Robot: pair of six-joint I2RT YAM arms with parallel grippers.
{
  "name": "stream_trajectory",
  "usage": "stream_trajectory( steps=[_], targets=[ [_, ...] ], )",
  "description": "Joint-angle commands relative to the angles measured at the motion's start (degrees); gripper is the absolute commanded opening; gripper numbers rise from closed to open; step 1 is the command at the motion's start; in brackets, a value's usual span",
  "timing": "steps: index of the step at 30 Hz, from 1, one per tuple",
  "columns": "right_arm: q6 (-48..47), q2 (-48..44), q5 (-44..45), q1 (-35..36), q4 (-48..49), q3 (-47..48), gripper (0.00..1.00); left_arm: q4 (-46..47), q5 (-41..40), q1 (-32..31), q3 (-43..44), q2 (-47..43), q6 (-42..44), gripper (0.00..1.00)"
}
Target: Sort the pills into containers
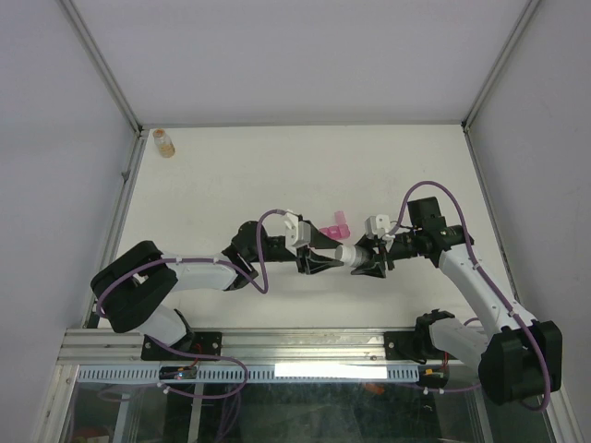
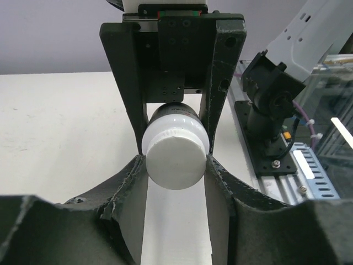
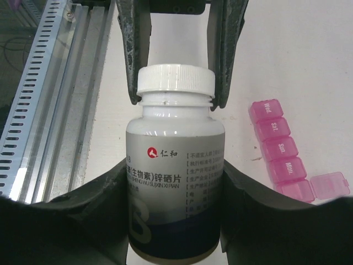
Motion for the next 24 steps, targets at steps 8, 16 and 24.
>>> stream_trajectory(
  steps=[8, 16, 24],
  targets=[
    [-0.5, 0.1, -1.6, -0.2, 0.8, 1.3, 0.00, 9.6, -5.2, -2.2, -3.7, -1.7, -23.4, 0.30],
    [-0.3, 0.3, -1.4, -0.2, 0.9, 1.3, 0.00, -11.0, -19.5, -4.8, 0.9, -6.8, -40.6, 0.21],
    [-0.2, 0.1, -1.5, -0.2, 0.9, 1.3, 0.00, -18.7, -24.2, -4.8, 2.7, -8.0, -61.5, 0.23]
  ],
)
